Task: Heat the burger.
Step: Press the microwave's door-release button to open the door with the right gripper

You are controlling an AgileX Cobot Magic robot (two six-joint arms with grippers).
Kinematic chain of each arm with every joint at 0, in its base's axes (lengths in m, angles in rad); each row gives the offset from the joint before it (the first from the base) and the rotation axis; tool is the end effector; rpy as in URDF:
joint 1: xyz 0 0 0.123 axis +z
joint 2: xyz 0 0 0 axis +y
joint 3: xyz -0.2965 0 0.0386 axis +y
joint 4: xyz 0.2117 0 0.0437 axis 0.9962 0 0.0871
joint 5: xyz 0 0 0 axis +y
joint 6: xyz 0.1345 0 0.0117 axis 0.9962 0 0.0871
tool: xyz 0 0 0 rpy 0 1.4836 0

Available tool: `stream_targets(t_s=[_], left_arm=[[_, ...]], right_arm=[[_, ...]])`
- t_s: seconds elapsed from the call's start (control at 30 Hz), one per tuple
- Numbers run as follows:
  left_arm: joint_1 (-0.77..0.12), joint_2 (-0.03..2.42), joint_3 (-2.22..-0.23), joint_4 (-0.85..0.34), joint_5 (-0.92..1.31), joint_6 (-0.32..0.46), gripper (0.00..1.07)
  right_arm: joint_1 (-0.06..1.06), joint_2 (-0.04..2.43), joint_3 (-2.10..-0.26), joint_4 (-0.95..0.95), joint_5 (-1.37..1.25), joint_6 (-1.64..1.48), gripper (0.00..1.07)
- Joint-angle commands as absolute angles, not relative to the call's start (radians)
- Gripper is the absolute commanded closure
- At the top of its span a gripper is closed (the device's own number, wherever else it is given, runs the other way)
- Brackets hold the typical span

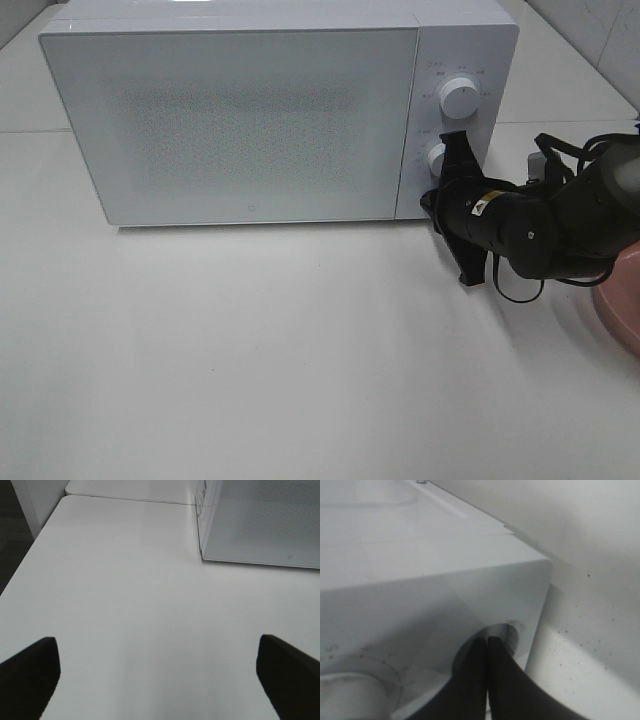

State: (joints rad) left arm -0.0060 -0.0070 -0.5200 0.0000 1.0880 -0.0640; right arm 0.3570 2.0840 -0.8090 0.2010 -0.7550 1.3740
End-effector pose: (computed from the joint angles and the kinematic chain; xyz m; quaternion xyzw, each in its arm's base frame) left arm -0.0157 0.0001 0.2421 -0.0247 0.8530 -0.0182 0.5211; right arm 0.3845 0.1237 0.1152 0.4942 0.6841 0.3962 0.3616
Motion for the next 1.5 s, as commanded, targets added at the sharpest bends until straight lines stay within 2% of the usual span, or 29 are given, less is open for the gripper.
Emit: stream_targets(t_s=[0.03, 0.37, 0.93, 1.5], left_arm=[[-0.012, -0.01, -0.516, -0.011, 1.071, -0.064, 0.04], [-0.012, -0.01, -0.516, -0.011, 1.071, -0.064, 0.04], [-0.012, -0.01, -0.516, -0.011, 1.071, -0.064, 0.04], [-0.012, -0.01, -0.516, -0.011, 1.071, -0.064, 0.04]], right_arm=[[0.348, 2.072, -0.905, 0.227, -0.947, 1.343, 1.07], [0.348, 2.072, -0.915, 0.246, -0.948, 1.336, 1.07], [0.366, 2.059, -0.913, 0.241, -0.787, 1.355, 1.07], [0.374, 2.035, -0.806, 0.241, -0.797, 1.365, 1.07]])
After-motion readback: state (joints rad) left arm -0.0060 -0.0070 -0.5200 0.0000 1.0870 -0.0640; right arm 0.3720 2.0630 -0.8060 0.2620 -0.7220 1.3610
